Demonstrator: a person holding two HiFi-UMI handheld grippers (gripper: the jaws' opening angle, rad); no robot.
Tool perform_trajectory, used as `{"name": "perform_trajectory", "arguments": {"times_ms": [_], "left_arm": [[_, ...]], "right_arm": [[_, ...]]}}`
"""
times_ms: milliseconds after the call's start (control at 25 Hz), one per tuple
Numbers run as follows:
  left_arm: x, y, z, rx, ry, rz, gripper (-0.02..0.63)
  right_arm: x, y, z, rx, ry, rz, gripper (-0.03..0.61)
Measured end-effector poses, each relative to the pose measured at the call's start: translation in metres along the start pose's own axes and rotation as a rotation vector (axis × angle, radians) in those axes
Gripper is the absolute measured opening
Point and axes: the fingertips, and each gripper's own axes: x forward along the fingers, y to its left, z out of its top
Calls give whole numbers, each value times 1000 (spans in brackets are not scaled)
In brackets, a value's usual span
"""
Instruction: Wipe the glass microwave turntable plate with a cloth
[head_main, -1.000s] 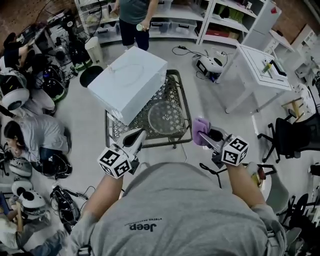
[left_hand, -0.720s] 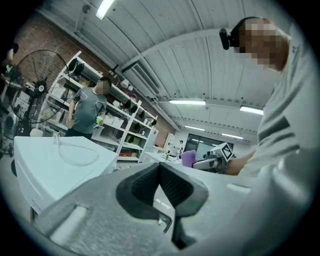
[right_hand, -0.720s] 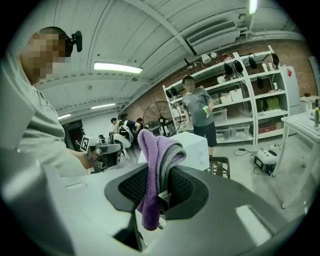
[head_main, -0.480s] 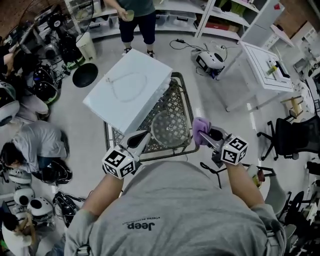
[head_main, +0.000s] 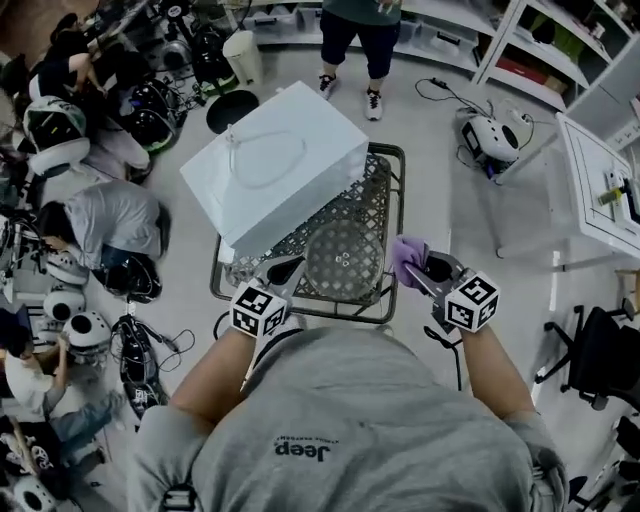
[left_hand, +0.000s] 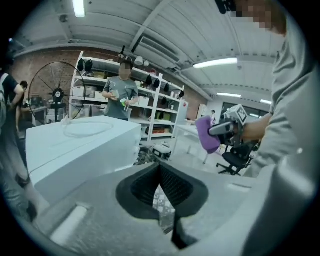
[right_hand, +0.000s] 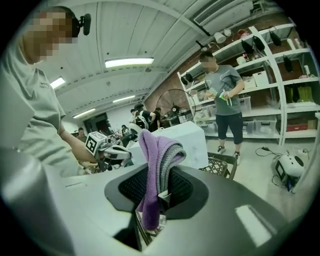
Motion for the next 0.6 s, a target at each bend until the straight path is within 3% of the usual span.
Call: {"name": "perform_trajectory", "arguments": {"times_ms": [200,440,600], "left_arm": [[16,14,-38,42,144,71,-2],[56,48,-113,111,251,6,-2],[80,53,-146,190,258,-49,20]], "right_arm": [[20,-19,-10,-53,58,47,103],[79,-47,-39,-52,100,-2,103],[121,-65,-62,-45,119,-33,103]]}}
